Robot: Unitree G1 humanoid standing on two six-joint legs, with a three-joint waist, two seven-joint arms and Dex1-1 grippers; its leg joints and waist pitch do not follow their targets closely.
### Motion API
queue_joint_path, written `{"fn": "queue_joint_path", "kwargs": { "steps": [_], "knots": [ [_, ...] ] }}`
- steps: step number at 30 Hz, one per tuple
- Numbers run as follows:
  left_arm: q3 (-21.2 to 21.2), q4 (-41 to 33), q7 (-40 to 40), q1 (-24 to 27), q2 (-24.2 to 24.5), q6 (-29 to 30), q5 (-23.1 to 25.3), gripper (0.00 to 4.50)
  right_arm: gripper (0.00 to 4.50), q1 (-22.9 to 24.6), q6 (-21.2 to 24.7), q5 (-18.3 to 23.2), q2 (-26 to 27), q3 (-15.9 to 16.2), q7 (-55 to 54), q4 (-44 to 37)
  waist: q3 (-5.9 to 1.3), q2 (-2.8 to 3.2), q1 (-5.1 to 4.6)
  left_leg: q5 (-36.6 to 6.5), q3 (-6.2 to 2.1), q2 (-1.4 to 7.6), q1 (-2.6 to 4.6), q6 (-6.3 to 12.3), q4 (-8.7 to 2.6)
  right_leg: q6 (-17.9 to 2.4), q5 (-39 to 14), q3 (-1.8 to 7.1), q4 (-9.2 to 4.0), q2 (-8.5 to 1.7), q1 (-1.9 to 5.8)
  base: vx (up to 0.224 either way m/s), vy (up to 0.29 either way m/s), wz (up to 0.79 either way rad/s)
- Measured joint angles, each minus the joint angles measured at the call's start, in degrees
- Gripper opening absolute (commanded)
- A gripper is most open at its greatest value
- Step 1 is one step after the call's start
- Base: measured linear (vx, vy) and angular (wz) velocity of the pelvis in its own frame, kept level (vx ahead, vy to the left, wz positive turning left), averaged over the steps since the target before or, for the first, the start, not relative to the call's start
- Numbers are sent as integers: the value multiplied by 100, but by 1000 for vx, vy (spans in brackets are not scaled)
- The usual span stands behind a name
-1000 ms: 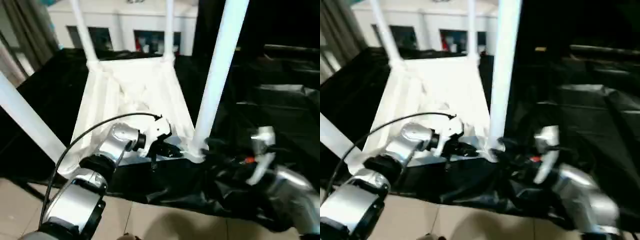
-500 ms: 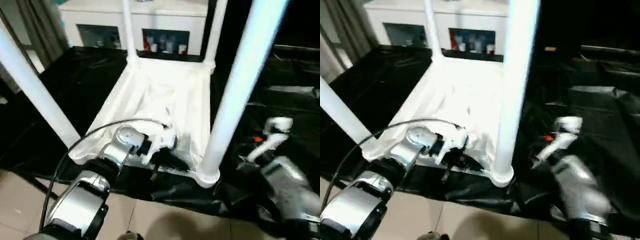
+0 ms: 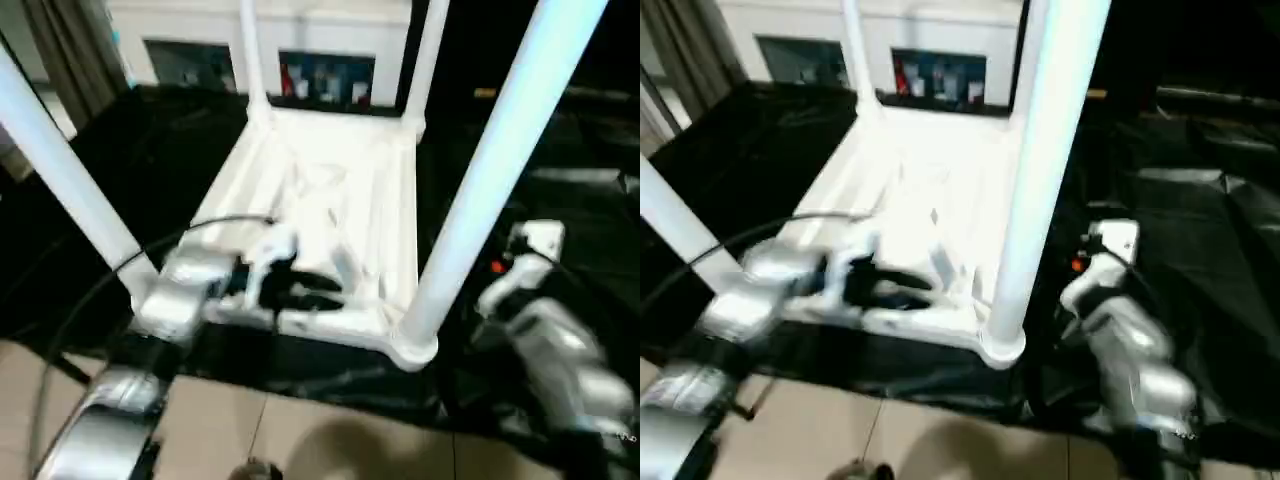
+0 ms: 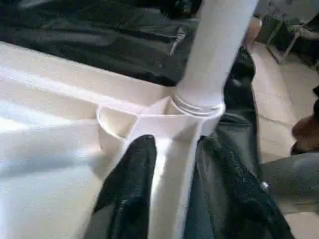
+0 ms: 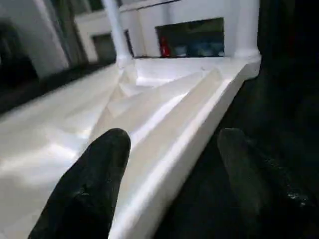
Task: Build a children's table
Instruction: Rotate leg to tighten
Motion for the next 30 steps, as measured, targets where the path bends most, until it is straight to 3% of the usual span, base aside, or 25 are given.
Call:
{"fn": "queue_joint_path", "kwargs": {
  "steps": [5, 8, 14, 19, 22, 30],
  "knots": [
    [-104, -1431, -73, 474, 645, 897, -41, 212, 315, 348, 309, -465, -1213, 371, 772, -414, 4, -10, -32, -1, -3, 1, 26, -3, 1, 5, 2, 7, 4, 5, 21, 0, 0, 0],
    [-135, -1941, -69, 729, 1024, 1263, 82, 234, 315, 792, 505, -496, -2183, 303, 1519, -757, 3, -10, -16, -1, -3, 1, 32, -3, 1, 7, 1, 9, 2, 5, 35, 0, 0, 0],
    [-520, -2211, 140, 841, 1230, 1561, 398, 277, 315, 1494, 1020, 385, -3009, 180, 2883, -2006, -1, -6, -43, -1, -12, 2, 44, -2, 6, 16, 6, 7, 5, 10, 46, 0, 0, 0],
    [-763, -1910, 526, 827, 1277, 1453, 808, 332, 315, 1341, 1307, 632, -2825, 336, 2833, -2299, -3, -12, -137, -1, -25, 1, 64, -3, 18, 17, 17, 7, 6, 13, 68, 0, 0, 0],
    [-849, -1747, 698, 810, 1255, 1383, 939, 351, 315, 1321, 1361, 636, -2623, 563, 2696, -2324, -3, -12, -138, -1, -26, -1, 82, -4, 17, 19, 16, 8, 4, 12, 87, 0, 0, 0],
    [-997, -1177, 1421, 758, 1034, 815, 1244, 406, 315, 1164, 1512, 644, -2001, 651, 2064, -2335, -5, -11, -118, -1, -31, -4, 112, -4, 15, 49, 7, 10, 6, 12, 115, 0, 0, 0]
  ]
}}
